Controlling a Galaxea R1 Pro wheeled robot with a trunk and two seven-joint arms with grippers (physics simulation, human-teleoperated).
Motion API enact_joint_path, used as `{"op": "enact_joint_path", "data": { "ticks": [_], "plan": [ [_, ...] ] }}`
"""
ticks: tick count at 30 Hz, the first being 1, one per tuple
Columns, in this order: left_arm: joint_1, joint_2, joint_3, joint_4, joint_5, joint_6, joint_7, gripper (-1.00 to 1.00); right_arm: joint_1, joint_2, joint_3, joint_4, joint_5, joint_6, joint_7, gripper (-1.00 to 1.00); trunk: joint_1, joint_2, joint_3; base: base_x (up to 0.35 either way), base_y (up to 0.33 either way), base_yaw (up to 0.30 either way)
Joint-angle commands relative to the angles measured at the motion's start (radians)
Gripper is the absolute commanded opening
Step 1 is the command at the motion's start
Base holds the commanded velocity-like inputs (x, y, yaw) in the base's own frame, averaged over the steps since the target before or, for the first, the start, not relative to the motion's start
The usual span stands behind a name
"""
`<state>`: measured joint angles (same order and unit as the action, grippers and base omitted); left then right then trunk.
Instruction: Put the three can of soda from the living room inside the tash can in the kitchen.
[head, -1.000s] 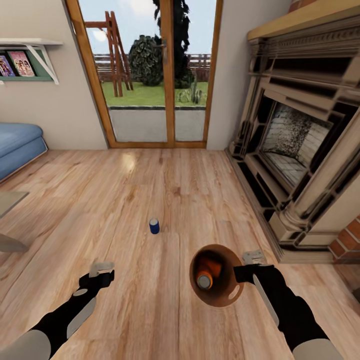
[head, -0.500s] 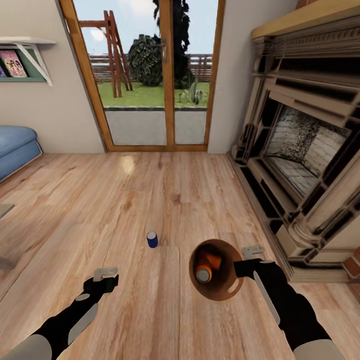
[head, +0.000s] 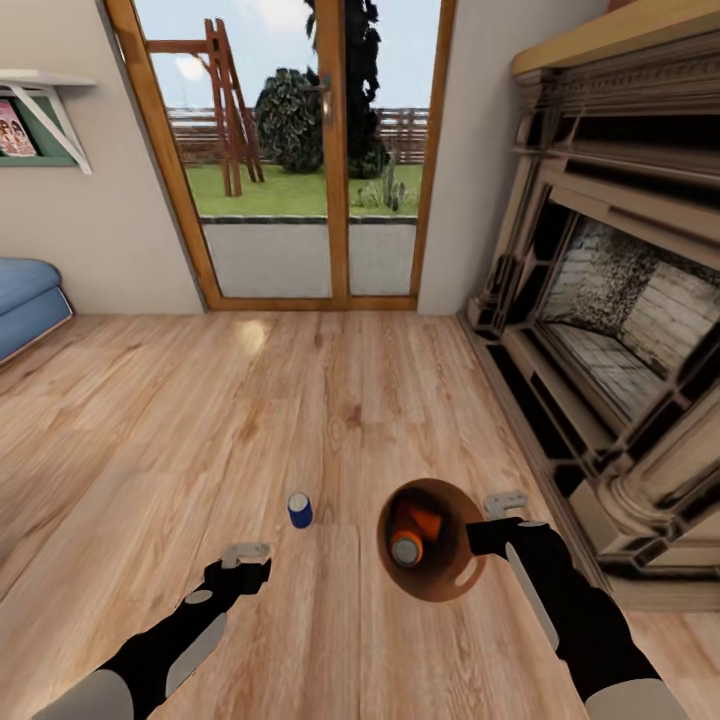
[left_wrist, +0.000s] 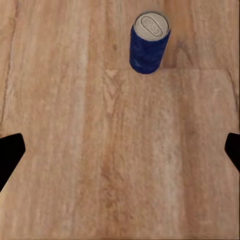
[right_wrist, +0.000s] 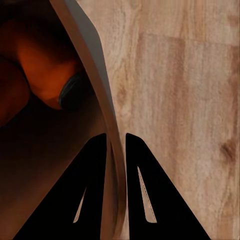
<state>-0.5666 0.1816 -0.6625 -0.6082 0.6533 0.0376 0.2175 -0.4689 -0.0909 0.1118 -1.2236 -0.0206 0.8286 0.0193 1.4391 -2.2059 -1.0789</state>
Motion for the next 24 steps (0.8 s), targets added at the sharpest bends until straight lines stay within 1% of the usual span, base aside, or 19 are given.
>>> {"op": "enact_joint_path", "data": {
  "ticks": [1,3,4,5,6,7,8,12,17,19,20,21,24],
  "plan": [
    [-0.002,-0.019,-0.003,-0.002,0.0,0.031,-0.001,1.0,0.0,-0.001,0.0,-0.001,-0.008,0.0,0.004,-1.0,0.0,0.0,0.0,0.325,0.0,0.0],
    [-0.004,-0.04,-0.005,-0.003,0.001,0.057,-0.001,1.0,0.0,-0.002,0.0,-0.001,-0.008,0.0,0.004,-1.0,0.0,0.0,0.0,0.325,0.0,0.0],
    [-0.008,-0.058,-0.007,-0.004,0.0,0.075,0.0,1.0,0.0,-0.001,0.0,0.0,-0.009,0.0,0.004,-1.0,0.0,0.0,0.0,0.325,0.0,0.0],
    [-0.011,-0.066,-0.007,-0.005,0.0,0.082,-0.001,1.0,0.0,-0.001,0.0,0.0,-0.009,0.0,0.004,-1.0,0.0,0.0,0.0,0.325,0.0,0.0],
    [-0.019,-0.081,-0.008,-0.005,0.0,0.097,0.0,1.0,0.0,-0.002,0.0,0.0,-0.008,0.0,0.004,-1.0,0.0,0.0,0.0,0.325,0.0,0.0],
    [-0.024,-0.088,-0.008,-0.005,0.0,0.105,0.0,1.0,0.0,-0.001,0.0,0.001,-0.008,0.0,0.003,-1.0,0.0,0.0,0.0,0.325,0.0,0.0],
    [-0.036,-0.101,-0.009,-0.004,0.0,0.121,0.001,1.0,0.0,-0.001,0.0,0.003,-0.008,0.0,0.003,-1.0,0.0,0.0,0.0,0.325,0.0,0.0],
    [-0.059,-0.123,-0.009,0.0,0.0,0.146,0.006,1.0,0.0,0.003,0.001,0.006,-0.008,0.0,0.002,-1.0,0.0,0.0,0.0,0.325,0.0,0.0],
    [-0.066,-0.127,-0.007,0.005,0.001,0.15,0.012,1.0,0.0,0.008,0.004,0.009,-0.008,0.0,0.001,-1.0,0.0,0.0,0.0,0.325,0.0,0.0],
    [-0.066,-0.126,-0.007,0.005,0.001,0.151,0.016,1.0,0.0,0.009,0.015,0.01,-0.008,0.0,0.0,-1.0,0.0,0.0,0.0,0.325,0.0,0.0],
    [-0.065,-0.126,-0.007,0.004,0.002,0.147,0.025,1.0,0.0,0.009,0.035,0.01,-0.008,0.0,-0.004,-1.0,0.0,0.0,0.0,0.303,0.0,0.0],
    [-0.065,-0.126,-0.007,0.003,0.002,0.144,0.036,1.0,0.0,0.008,0.044,0.01,-0.009,0.0,-0.012,-1.0,0.0,0.0,0.0,0.211,0.0,0.0],
    [-0.064,-0.127,-0.009,0.0,0.002,0.14,0.074,1.0,0.0,0.009,0.057,0.01,-0.009,0.0,-0.028,-1.0,0.0,0.0,0.0,0.115,0.0,0.0]
  ]
}}
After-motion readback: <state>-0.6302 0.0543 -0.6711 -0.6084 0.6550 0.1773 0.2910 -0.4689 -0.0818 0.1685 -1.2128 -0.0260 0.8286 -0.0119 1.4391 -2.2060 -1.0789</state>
